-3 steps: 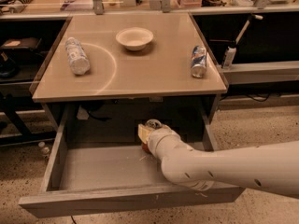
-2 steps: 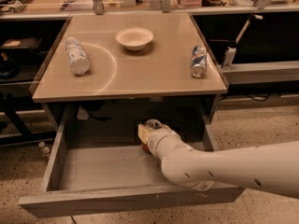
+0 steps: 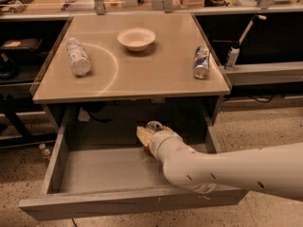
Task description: Place coke can into top drawer
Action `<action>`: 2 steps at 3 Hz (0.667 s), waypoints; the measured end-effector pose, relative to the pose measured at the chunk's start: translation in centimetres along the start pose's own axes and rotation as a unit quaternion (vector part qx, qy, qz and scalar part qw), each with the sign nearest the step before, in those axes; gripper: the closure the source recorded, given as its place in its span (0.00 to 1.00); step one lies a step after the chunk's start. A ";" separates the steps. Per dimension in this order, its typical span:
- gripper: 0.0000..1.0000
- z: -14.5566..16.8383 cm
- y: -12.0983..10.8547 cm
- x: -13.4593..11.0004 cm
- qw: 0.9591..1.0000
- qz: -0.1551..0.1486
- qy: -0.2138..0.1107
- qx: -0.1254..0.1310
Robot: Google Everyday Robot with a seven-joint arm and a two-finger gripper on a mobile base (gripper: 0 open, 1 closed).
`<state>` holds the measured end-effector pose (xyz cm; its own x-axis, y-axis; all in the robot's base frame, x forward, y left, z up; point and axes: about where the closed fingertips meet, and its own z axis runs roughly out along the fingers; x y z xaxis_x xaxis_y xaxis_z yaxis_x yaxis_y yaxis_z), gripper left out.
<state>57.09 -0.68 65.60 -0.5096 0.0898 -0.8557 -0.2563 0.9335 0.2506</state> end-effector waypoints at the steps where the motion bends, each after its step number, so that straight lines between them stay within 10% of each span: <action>1: 0.00 0.0 0.0 0.0 1.000 0.000 0.000 0.000; 2: 0.00 0.0 0.0 0.0 1.000 0.000 0.000 0.000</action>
Offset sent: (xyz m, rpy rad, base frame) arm 0.0000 0.0000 0.0000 0.0000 0.0000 0.0000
